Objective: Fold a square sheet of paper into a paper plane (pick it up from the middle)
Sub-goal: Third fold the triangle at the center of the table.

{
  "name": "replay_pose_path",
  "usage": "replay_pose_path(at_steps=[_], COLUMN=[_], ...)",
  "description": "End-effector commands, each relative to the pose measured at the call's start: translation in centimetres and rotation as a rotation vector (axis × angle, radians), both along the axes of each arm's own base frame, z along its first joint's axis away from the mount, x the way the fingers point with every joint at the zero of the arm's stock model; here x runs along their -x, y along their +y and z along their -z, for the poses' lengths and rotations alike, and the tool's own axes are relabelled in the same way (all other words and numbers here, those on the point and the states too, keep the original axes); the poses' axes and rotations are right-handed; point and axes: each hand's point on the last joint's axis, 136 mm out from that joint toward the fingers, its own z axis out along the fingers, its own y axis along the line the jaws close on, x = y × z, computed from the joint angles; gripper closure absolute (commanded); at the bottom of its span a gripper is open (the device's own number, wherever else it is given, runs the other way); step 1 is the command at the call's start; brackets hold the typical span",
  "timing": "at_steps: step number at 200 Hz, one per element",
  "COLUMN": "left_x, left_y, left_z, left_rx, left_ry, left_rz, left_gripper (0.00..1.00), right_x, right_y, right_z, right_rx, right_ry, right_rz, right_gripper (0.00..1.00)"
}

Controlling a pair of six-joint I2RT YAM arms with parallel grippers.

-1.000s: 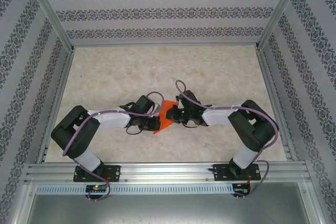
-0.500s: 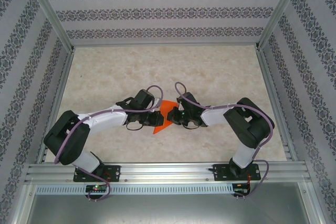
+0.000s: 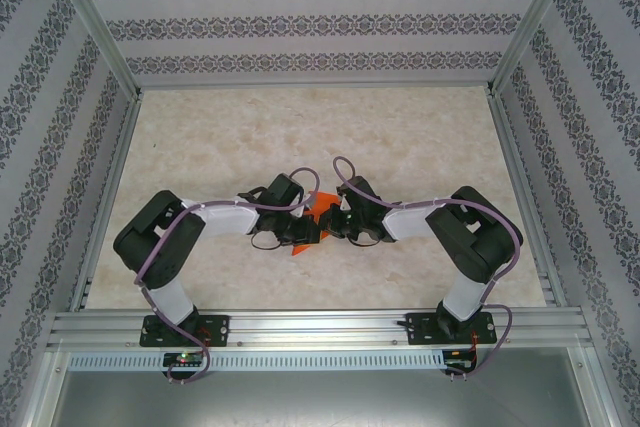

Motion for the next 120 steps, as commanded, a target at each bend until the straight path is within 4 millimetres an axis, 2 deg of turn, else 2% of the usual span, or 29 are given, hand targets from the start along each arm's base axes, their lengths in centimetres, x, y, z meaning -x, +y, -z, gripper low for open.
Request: replay_pose_path(at_steps=[1, 32, 70, 120], left_x=[-0.4, 0.2, 1.6, 1.8], left_y=[0.3, 2.0, 3.3, 4.5], left_z=[1.2, 2.5, 3.0, 2.2], left_rx=[-0.026, -0.121, -0.142, -0.081], left_ry=[0.006, 0.009, 0.034, 0.073], left_rz=[-0.022, -0.008, -0.003, -0.045], left_gripper=[0.87, 0.88, 0.88, 0.88], right_x=[1.2, 1.2, 1.3, 1.4], right_y=[-1.7, -1.9, -2.3, -2.5], right_z=[3.0, 3.1, 3.3, 3.5], right_rx=[0.1, 0.115, 0.137, 0.158], right_ry=[0.05, 0.051, 0.054, 0.056], right_rz=[0.023, 0.024, 0.022, 0.013], right_gripper=[0.91, 0.91, 0.91, 0.91])
